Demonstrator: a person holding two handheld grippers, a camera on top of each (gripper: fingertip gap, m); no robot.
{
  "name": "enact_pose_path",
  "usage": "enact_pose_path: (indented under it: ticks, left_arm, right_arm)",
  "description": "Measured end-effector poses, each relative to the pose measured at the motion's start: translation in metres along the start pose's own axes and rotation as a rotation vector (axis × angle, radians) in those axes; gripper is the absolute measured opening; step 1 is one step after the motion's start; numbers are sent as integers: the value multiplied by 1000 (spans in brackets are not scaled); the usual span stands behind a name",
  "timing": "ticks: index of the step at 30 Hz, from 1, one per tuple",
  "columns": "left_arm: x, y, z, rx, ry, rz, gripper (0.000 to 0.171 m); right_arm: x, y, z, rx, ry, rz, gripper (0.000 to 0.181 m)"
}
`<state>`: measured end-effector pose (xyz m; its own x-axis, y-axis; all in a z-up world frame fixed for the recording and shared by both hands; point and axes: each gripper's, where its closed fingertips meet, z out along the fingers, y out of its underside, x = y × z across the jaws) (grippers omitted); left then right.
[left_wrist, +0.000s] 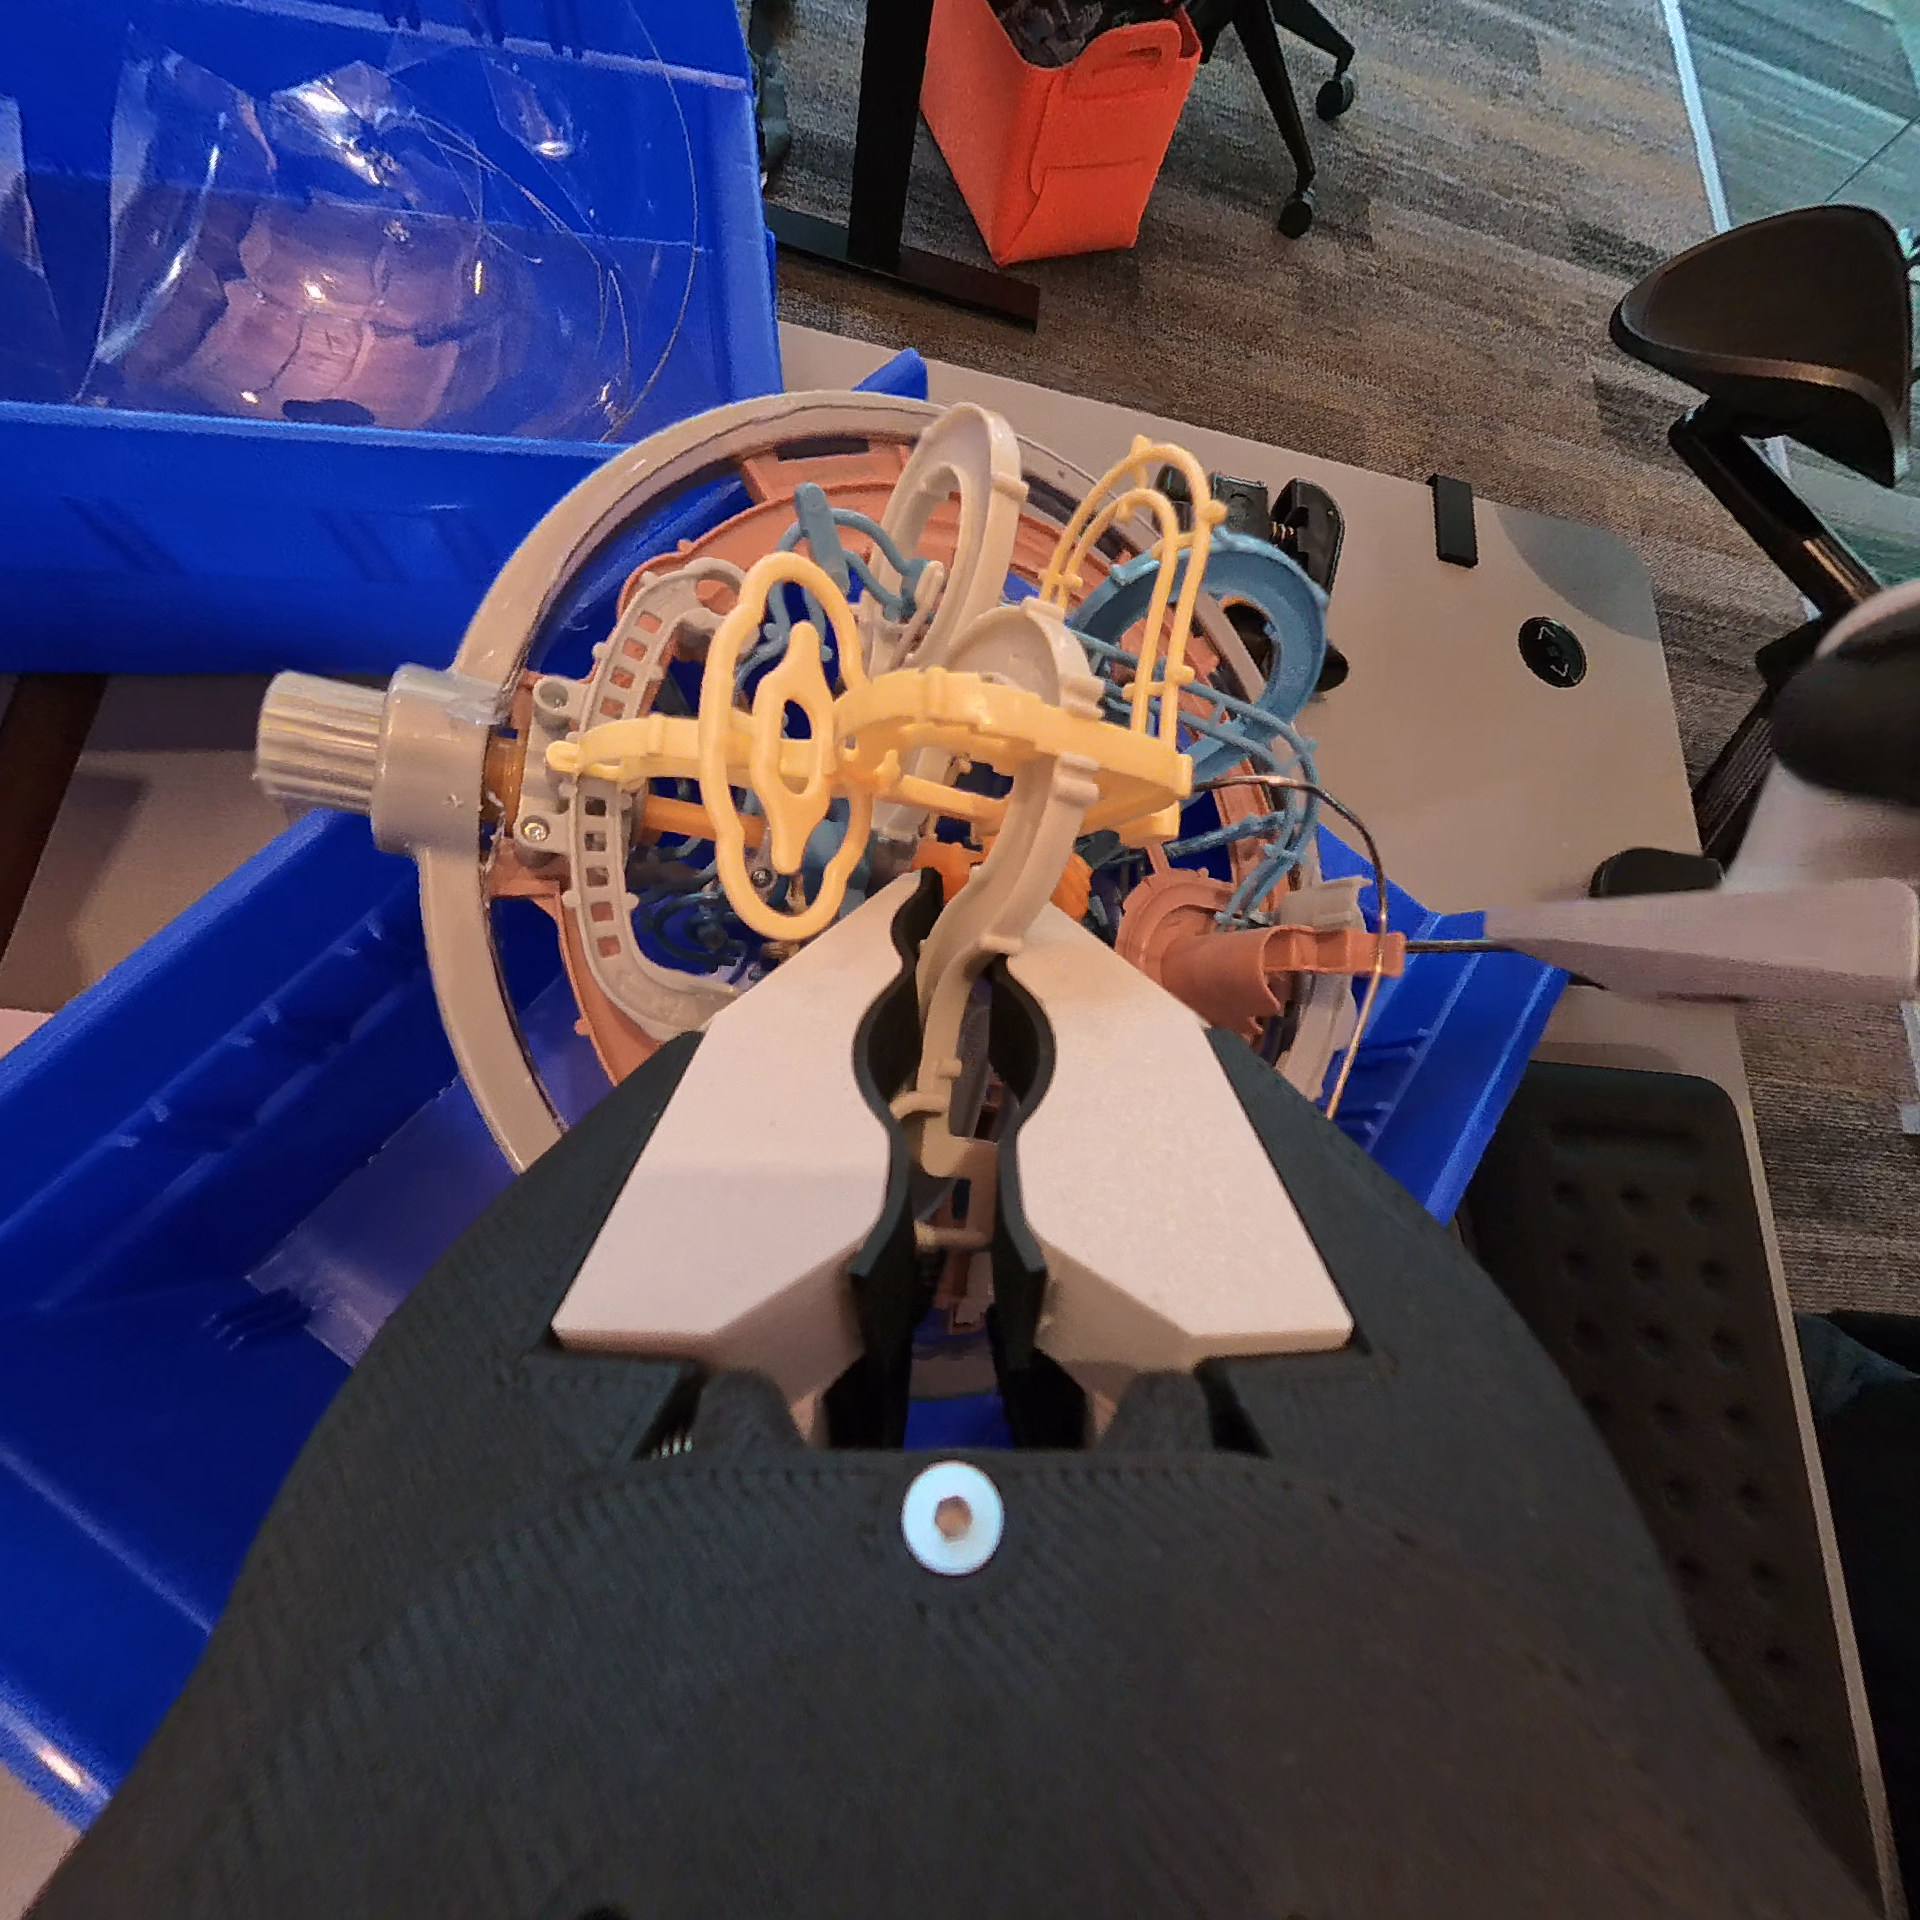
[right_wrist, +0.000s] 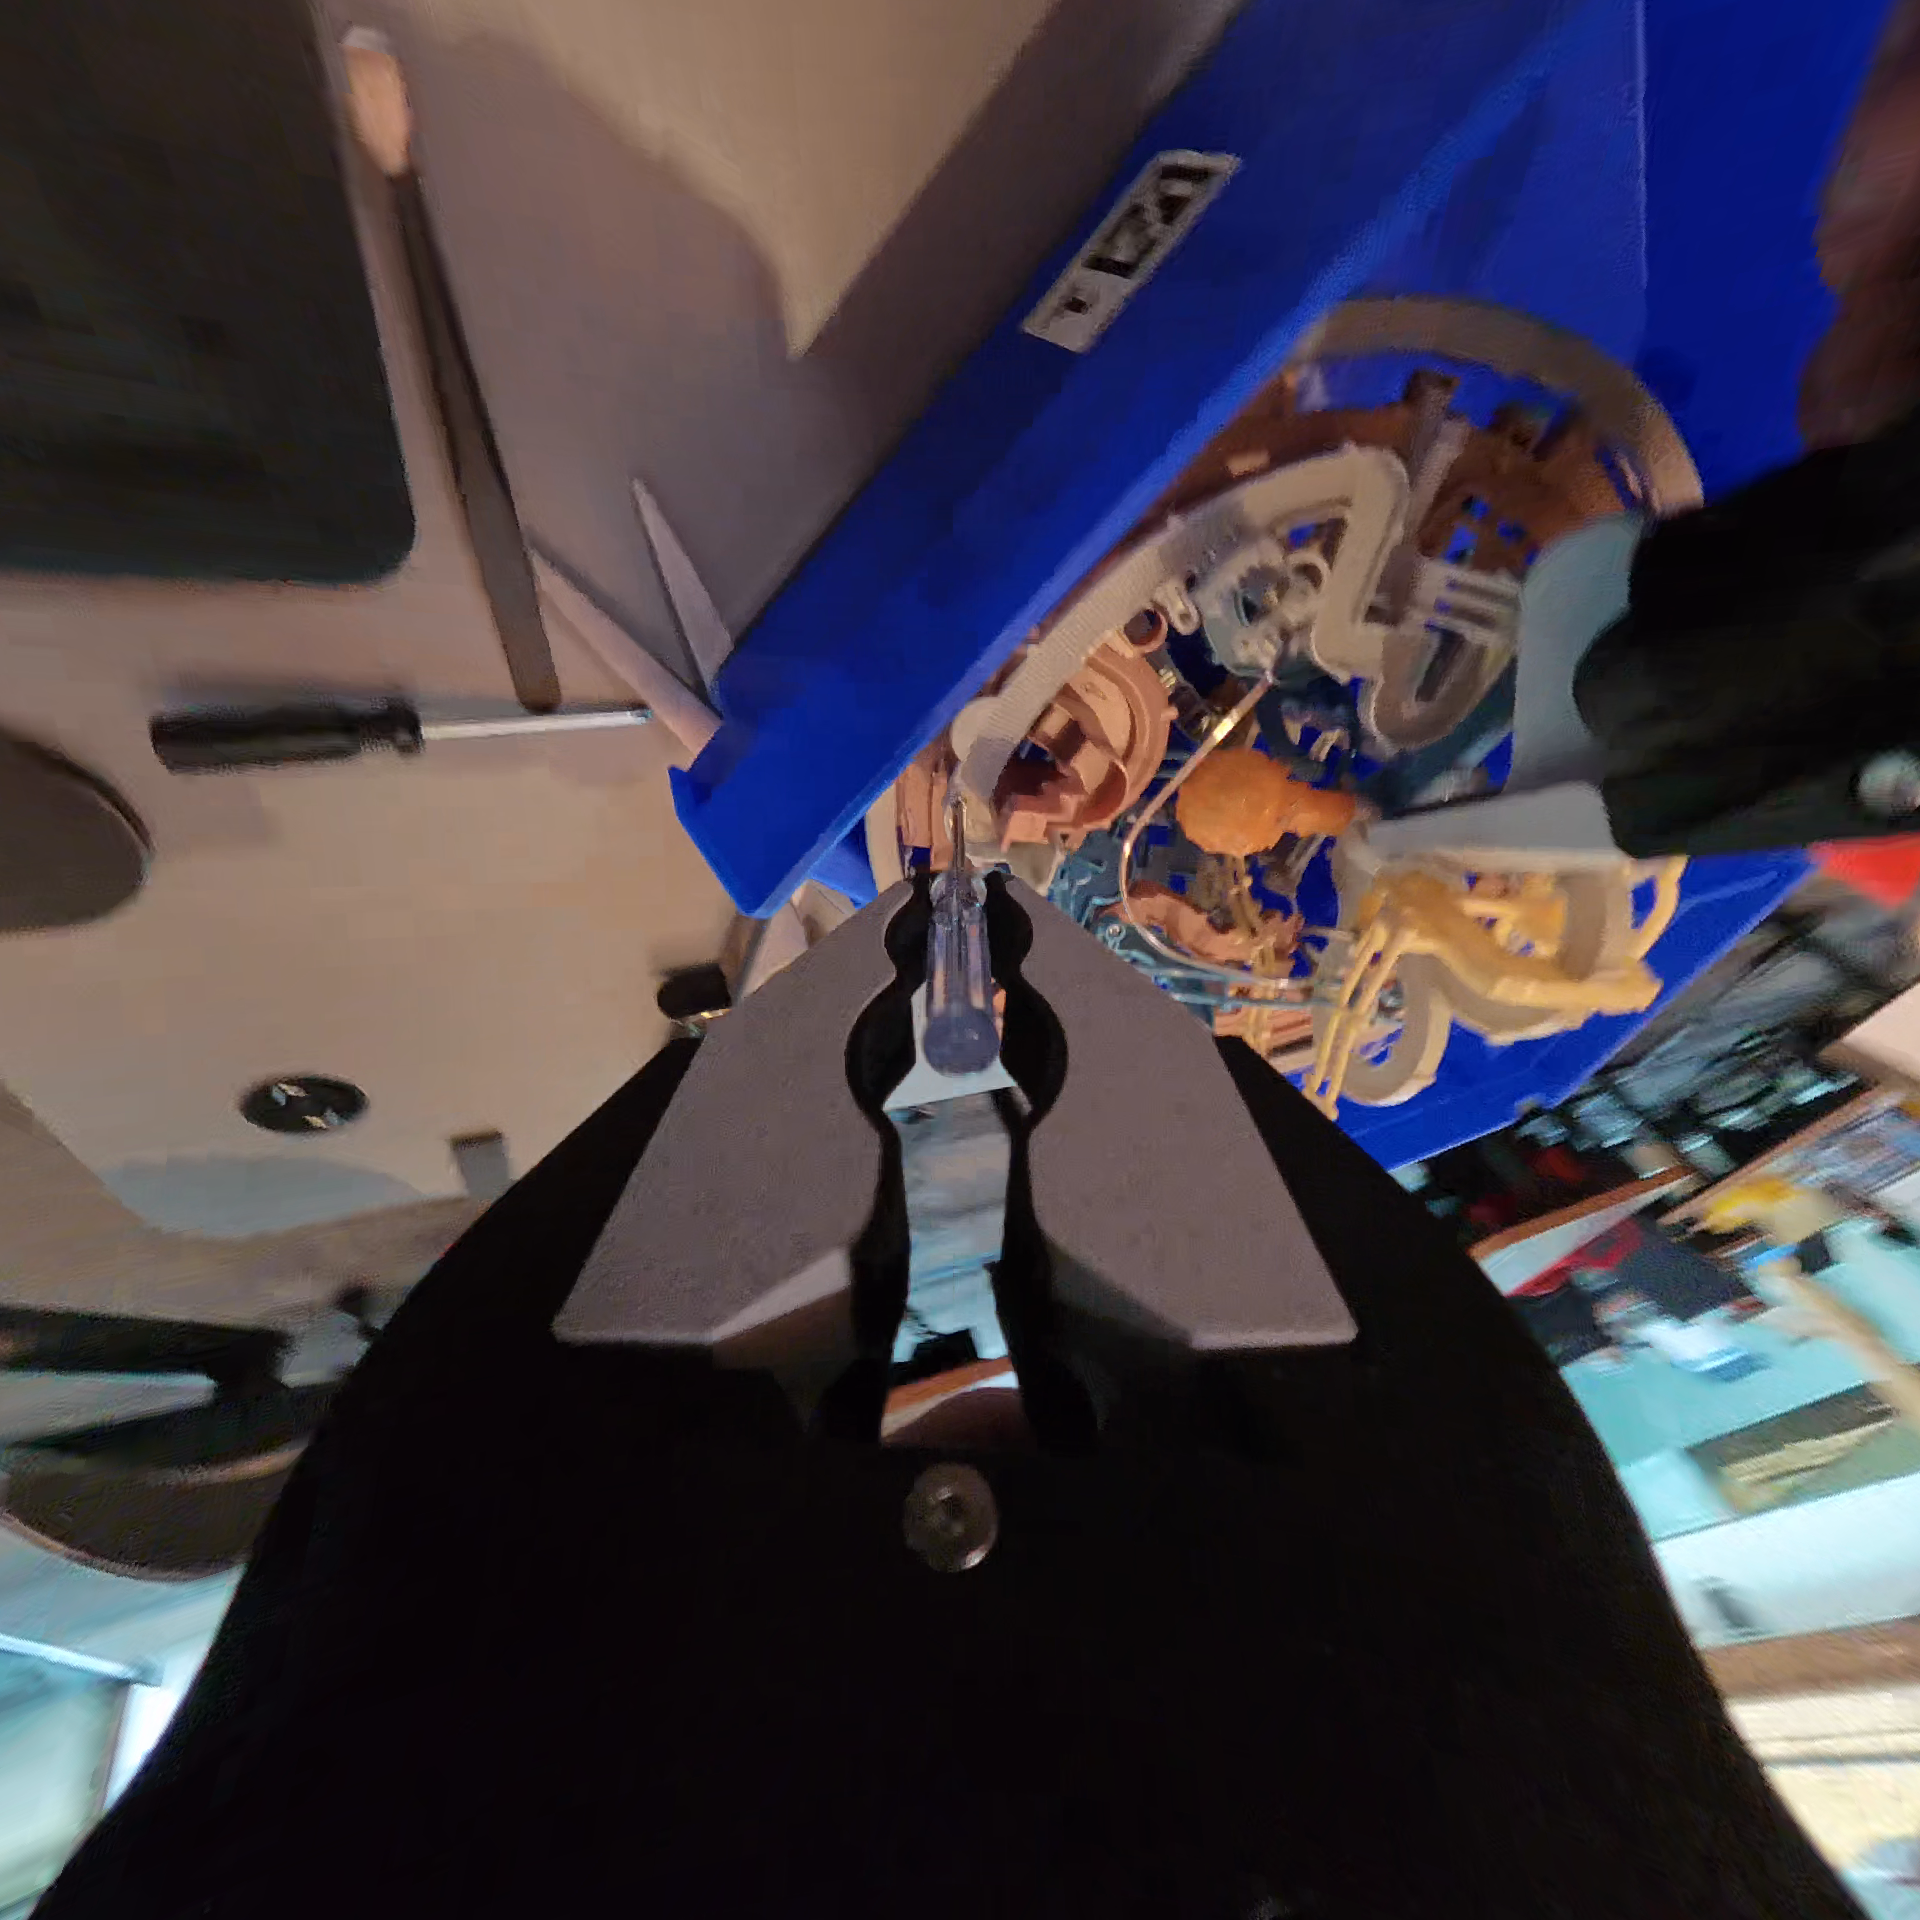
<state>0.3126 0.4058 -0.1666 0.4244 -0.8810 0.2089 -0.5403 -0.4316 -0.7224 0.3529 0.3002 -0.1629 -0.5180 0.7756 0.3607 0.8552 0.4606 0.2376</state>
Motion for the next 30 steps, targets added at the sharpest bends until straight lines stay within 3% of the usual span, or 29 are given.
enact_pose_path:
  ticks: [3, 11, 20, 24, 25, 28, 30]
  left_arm:
    - [-1, -1, 0, 5, 2, -1, 4]
    - [-1, -1, 1, 4, 0, -1, 4]
    - [-1, -1, 2, 2, -1, 1, 4]
    - [-1, 0, 3, 1, -1, 5, 4]
    - [-1, 0, 3, 0, -2, 6, 4]
    - [-1, 0, 3, -3, -2, 5, 4]
    - [-1, 1, 2, -3, -2, 3, 4]
  right_arm:
    - [2, 9, 3, -1, 33, 151, 13]
    - [-3, 3, 0, 158, 7, 546, 16]
    - [-5, 2, 0, 219, -22, 742, 8]
    - [-7, 1, 0, 184, 2, 605, 7]
    - [-7, 1, 0, 157, 20, 508, 7]
    - [-9, 2, 1, 15, 138, -43, 7]
    - [-7, 0, 1, -14, 113, -84, 7]
